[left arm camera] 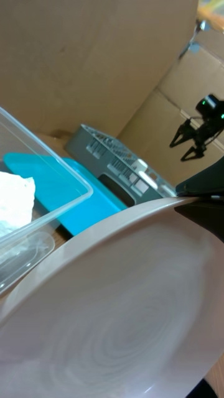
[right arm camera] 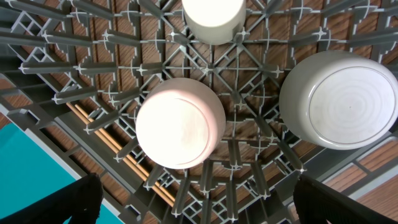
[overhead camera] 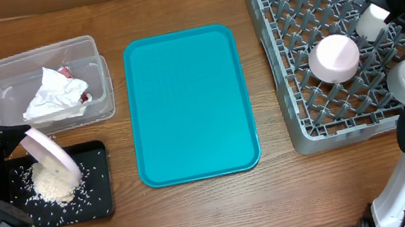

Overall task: Sort waste into correct bins and load items into the dishwasher
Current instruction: 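Tilt the plate with the left gripper to pour rice onto the black tray, then shake the tilted plate with the left gripper to empty remaining rice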

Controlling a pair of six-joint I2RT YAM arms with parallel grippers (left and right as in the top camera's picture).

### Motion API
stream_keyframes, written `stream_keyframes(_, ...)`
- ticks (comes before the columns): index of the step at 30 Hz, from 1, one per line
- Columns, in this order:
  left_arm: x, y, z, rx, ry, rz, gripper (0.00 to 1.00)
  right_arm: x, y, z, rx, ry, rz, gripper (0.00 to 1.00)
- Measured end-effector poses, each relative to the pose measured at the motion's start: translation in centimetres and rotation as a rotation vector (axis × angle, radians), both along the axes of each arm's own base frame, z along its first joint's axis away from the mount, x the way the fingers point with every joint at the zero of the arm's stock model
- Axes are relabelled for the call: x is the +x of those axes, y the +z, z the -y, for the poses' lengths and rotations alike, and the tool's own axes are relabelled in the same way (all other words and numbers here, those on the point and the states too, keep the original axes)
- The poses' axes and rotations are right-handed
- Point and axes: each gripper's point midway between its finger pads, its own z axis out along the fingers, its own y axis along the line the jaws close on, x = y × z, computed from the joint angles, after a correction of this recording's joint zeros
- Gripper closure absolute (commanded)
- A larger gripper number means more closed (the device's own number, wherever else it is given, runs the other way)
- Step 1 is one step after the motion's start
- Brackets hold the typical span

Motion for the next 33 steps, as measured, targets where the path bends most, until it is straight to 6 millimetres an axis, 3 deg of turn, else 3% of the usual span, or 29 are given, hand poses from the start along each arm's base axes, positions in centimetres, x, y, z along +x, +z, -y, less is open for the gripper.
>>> stream_keyframes(9, 0.0, 0.4, -1.0, 0.018, 0.011, 0.066, 0.96, 0.0, 0.0, 0.0, 0.000, 0.001, 0.000, 0.00)
stream_keyframes(16, 1.0, 1.5, 0.5, -0.022, -0.015, 0.134, 0.96, 0.0, 0.0, 0.0, 0.000, 0.000, 0.000, 0.00)
stream_keyframes(23, 0.8, 0.2, 2.1, 0.025, -0.095, 0.051, 0.96, 0.0, 0.0, 0.0, 0.000, 0.000, -0.001, 0.00)
stream_keyframes(33, 0.7, -0.1, 2.0, 0.046, -0.105, 0.047, 0.96, 0.0, 0.0, 0.0, 0.000, 0.000, 0.000, 0.00)
